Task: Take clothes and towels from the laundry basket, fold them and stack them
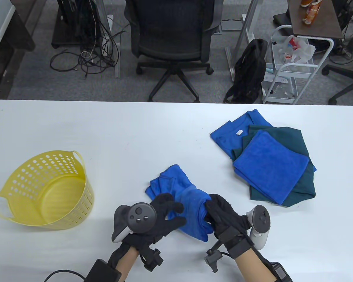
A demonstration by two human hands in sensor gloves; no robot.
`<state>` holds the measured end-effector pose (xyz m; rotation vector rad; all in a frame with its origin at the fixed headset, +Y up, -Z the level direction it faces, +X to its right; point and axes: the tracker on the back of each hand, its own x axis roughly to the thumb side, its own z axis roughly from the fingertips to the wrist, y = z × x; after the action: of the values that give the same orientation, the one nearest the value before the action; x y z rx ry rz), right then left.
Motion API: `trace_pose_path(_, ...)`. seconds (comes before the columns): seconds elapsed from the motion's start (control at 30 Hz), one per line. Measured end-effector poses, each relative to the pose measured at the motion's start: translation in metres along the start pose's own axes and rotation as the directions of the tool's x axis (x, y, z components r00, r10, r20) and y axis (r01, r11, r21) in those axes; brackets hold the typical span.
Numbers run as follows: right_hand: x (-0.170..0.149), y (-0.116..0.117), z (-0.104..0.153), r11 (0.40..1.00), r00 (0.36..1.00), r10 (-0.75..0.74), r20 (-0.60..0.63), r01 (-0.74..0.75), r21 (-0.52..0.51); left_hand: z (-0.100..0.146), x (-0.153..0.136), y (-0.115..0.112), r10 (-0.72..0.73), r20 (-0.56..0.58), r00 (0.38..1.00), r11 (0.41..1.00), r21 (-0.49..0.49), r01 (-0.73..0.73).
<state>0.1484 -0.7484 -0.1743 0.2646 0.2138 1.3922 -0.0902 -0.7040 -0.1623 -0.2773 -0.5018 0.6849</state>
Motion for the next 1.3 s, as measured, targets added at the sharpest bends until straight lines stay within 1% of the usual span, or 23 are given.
trace_pose_path(0.03, 0.000, 0.003, 0.000, 1.000, 1.000, -0.017, -0.004, 0.017, 0.015, 0.000, 0.005, -0.006, -0.019, 0.015, 1.000, 0.999, -0.036, 0.019)
trace_pose_path(0.13, 0.004, 0.003, 0.002, 0.999, 0.999, 0.037, 0.031, -0.037, -0.009, 0.002, 0.012, -0.011, -0.137, -0.015, 0.990, 0.986, 0.099, 0.138)
trace_pose_path(0.17, 0.004, 0.001, 0.002, 0.999, 0.999, 0.038, 0.036, -0.038, -0.013, 0.002, 0.011, -0.009, -0.146, -0.005, 0.989, 0.983, 0.110, 0.146)
trace_pose_path(0.27, 0.005, -0.004, 0.001, 1.000, 0.998, -0.017, 0.056, 0.018, -0.015, 0.003, 0.003, -0.004, 0.010, -0.023, 1.000, 0.988, 0.156, -0.006)
trace_pose_path(0.33, 0.007, -0.001, -0.001, 0.996, 0.997, 0.033, 0.064, -0.038, 0.082, 0.004, -0.005, -0.001, 0.138, -0.032, 0.990, 0.975, 0.181, -0.130)
trace_pose_path(0.37, 0.009, 0.000, -0.002, 0.983, 0.993, 0.107, 0.052, -0.113, 0.144, 0.004, -0.009, 0.002, 0.189, -0.038, 0.981, 0.965, 0.190, -0.178)
trace_pose_path(0.43, 0.013, 0.002, -0.004, 0.895, 0.938, 0.344, 0.038, -0.339, 0.289, 0.006, -0.019, 0.010, 0.292, -0.042, 0.955, 0.934, 0.227, -0.276)
trace_pose_path(0.5, 0.013, 0.003, -0.006, 0.815, 0.873, 0.488, -0.009, -0.452, 0.362, 0.007, -0.028, 0.016, 0.331, -0.055, 0.942, 0.917, 0.252, -0.308)
trace_pose_path(0.53, 0.012, 0.003, -0.006, 0.815, 0.865, 0.501, -0.009, -0.469, 0.341, 0.007, -0.031, 0.019, 0.338, -0.063, 0.939, 0.913, 0.263, -0.311)
trace_pose_path(0.57, 0.010, 0.003, -0.006, 0.844, 0.880, 0.475, 0.017, -0.461, 0.273, 0.008, -0.035, 0.022, 0.341, -0.073, 0.937, 0.909, 0.279, -0.309)
trace_pose_path(0.67, 0.009, 0.001, -0.005, 0.925, 0.945, 0.328, -0.002, -0.321, 0.205, 0.011, -0.048, 0.035, 0.309, -0.146, 0.940, 0.906, 0.347, -0.244)
trace_pose_path(0.73, 0.009, -0.004, -0.005, 0.950, 0.968, 0.252, 0.006, -0.248, 0.190, 0.015, -0.057, 0.044, 0.244, -0.260, 0.934, 0.908, 0.398, -0.126)
trace_pose_path(0.8, 0.009, -0.007, -0.004, 0.975, 0.982, 0.188, -0.016, -0.184, 0.124, 0.021, -0.057, 0.051, 0.095, -0.322, 0.942, 0.926, 0.377, 0.036)
trace_pose_path(0.9, 0.005, -0.005, -0.004, 0.990, 0.995, 0.090, -0.036, -0.085, 0.112, 0.028, -0.030, 0.054, -0.023, -0.238, 0.971, 0.877, 0.461, 0.133)
trace_pose_path(0.97, 0.004, -0.001, -0.003, 0.992, 0.999, 0.027, -0.041, -0.022, 0.126, 0.030, -0.008, 0.051, -0.140, -0.141, 0.980, 0.866, 0.463, 0.190)
trace_pose_path(1.0, 0.004, 0.002, -0.003, 0.989, 0.999, 0.006, -0.034, -0.001, 0.150, 0.028, 0.002, 0.047, -0.196, -0.070, 0.978, 0.894, 0.397, 0.207)
trace_pose_path(1.03, 0.004, 0.004, -0.003, 0.985, 1.000, 0.003, -0.030, 0.002, 0.174, 0.025, 0.010, 0.042, -0.212, -0.049, 0.976, 0.936, 0.277, 0.217)
trace_pose_path(1.07, 0.005, 0.009, -0.003, 0.977, 1.000, 0.003, -0.006, -0.002, 0.214, 0.020, 0.016, 0.032, -0.208, -0.048, 0.977, 0.973, 0.088, 0.212)
trace_pose_path(1.1, 0.006, 0.011, -0.002, 0.972, 1.000, 0.007, 0.004, -0.008, 0.235, 0.017, 0.018, 0.026, -0.200, -0.035, 0.979, 0.980, 0.000, 0.200)
trace_pose_path(1.13, 0.008, 0.014, -0.002, 0.966, 1.000, 0.011, 0.011, -0.014, 0.260, 0.014, 0.017, 0.020, -0.184, -0.003, 0.983, 0.983, 0.004, 0.184)
trace_pose_path(1.2, 0.015, 0.009, -0.001, 0.976, 0.997, 0.066, 0.041, -0.073, 0.206, 0.014, 0.007, 0.024, -0.124, -0.063, 0.990, 0.964, 0.229, 0.135)
trace_pose_path(1.23, 0.018, 0.003, -0.002, 0.980, 0.995, 0.090, 0.049, -0.098, 0.174, 0.015, 0.002, 0.029, -0.084, -0.057, 0.995, 0.962, 0.256, 0.096)
trace_pose_path(1.3, 0.028, -0.017, -0.001, 0.982, 0.982, 0.186, 0.027, -0.187, 0.021, 0.022, -0.014, 0.042, 0.127, -0.028, 0.992, 0.954, 0.278, -0.114)
